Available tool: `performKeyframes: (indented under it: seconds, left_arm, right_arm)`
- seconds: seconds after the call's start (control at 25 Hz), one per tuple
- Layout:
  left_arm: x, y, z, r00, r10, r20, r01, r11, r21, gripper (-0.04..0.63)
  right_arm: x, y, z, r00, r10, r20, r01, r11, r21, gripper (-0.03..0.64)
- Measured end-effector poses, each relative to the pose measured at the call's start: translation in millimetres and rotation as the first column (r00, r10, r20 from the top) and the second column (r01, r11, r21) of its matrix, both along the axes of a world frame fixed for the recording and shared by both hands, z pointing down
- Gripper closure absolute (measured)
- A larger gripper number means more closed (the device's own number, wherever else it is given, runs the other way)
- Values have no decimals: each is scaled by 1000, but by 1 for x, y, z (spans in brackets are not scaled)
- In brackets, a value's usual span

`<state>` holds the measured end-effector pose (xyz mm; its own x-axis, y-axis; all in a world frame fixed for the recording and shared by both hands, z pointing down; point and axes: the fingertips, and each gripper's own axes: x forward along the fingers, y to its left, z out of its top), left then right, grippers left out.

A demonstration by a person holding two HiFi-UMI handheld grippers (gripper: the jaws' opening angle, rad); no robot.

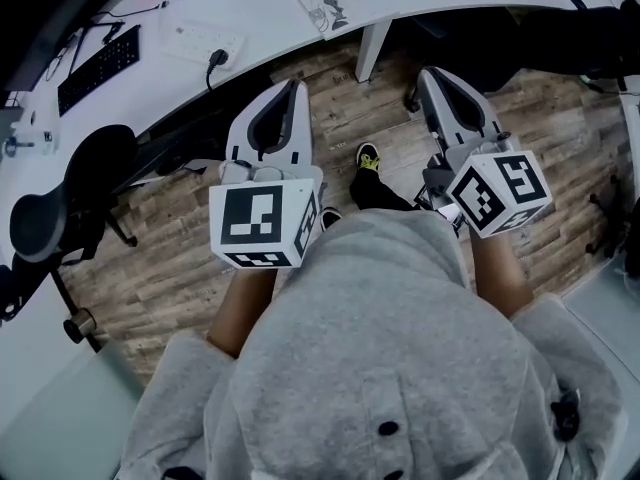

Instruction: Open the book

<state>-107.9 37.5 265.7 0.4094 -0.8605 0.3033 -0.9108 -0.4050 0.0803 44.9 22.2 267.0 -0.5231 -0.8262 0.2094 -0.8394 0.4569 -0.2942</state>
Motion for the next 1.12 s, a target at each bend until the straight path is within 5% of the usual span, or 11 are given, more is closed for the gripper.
performKeyframes:
  seconds: [1.12]
  left_arm:
    - [25,-116,0,996,-80,43,81,997,-12,584]
  right_arm:
    - [27,-124,-1,997,-77,30,77,997,-1,591]
